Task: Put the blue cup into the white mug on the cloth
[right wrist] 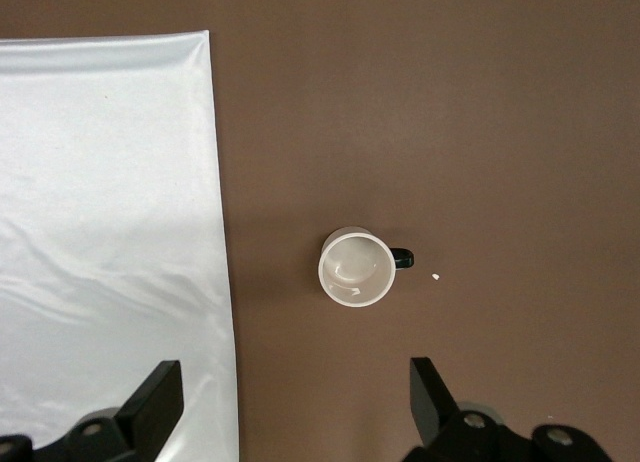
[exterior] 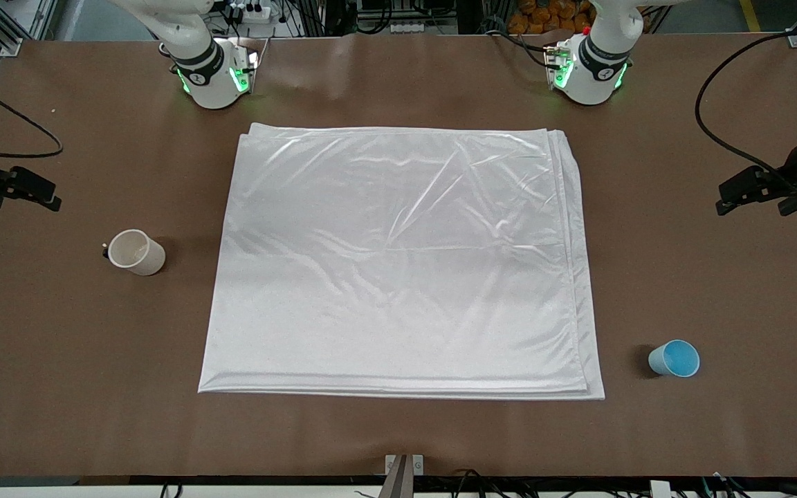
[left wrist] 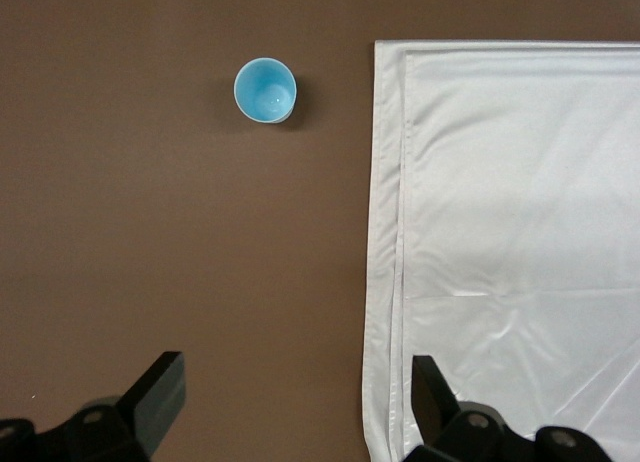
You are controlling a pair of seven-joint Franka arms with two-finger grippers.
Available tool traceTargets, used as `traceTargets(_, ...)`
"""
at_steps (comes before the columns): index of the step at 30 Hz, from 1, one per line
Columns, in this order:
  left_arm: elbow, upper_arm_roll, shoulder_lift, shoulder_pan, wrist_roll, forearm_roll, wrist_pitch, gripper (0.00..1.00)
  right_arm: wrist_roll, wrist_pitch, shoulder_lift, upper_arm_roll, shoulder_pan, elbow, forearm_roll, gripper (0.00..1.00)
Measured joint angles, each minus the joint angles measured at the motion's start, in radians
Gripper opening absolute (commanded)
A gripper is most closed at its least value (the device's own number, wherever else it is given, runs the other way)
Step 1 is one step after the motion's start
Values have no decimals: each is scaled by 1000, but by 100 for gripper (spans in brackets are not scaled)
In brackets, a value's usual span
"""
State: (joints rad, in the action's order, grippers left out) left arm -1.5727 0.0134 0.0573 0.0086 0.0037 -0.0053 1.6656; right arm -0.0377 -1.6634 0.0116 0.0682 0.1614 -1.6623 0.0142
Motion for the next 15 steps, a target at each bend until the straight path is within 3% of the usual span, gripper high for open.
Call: traceTargets(15,-2,0,9,3,2,0,0,100,0,0,0,0,0,-3,0,100)
